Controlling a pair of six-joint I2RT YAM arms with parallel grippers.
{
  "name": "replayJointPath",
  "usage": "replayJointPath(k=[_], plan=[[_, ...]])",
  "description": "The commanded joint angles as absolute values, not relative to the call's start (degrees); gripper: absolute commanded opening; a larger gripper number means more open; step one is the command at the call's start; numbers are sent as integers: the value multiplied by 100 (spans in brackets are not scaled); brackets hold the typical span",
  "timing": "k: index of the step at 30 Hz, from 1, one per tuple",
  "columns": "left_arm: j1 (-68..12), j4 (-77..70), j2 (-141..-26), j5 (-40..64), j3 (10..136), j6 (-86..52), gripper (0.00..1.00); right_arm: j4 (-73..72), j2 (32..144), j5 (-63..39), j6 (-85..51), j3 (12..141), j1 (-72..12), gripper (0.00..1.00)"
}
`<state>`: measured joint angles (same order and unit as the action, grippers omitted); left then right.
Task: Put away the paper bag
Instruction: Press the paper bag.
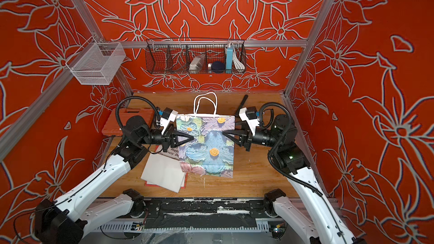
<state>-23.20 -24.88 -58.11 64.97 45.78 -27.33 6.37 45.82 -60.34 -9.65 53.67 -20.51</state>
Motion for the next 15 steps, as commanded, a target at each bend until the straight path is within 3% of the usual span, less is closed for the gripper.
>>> replayJointPath(k=[1,2,4,6,7,11,13,14,15], plan=[[-2328,-2389,-5715,6671,4540,-2489,0,226,4596,-6136,-1130,5546,-2021,0],[-2321,-2343,-5718,6684,4527,-2454,0,203,4584,-6098,-1165,5546,-2021,5],[-2326,-2320,-5716,6693,4502,-2402,0,217,4584,-6034,-1205,5579,-2024,32],[-2329,-2320,-5721,6705,4475,-2386,0,220,4609,-6056,-1226,5620,-2021,38],[-2333,-2310,-5729,6707,4461,-2368,0,211,4619,-6056,-1233,5640,-2021,36],[-2334,-2200,-5759,6723,4408,-2262,0,132,4616,-6069,-1267,5677,-2022,1],[-2336,-2176,-5765,6724,4371,-2242,0,130,4613,-6071,-1264,5694,-2021,0],[-2337,-2150,-5770,6734,4352,-2210,0,147,4611,-6049,-1264,5708,-2021,14],[-2337,-2123,-5768,6732,4334,-2196,0,158,4613,-6038,-1251,5717,-2021,34]])
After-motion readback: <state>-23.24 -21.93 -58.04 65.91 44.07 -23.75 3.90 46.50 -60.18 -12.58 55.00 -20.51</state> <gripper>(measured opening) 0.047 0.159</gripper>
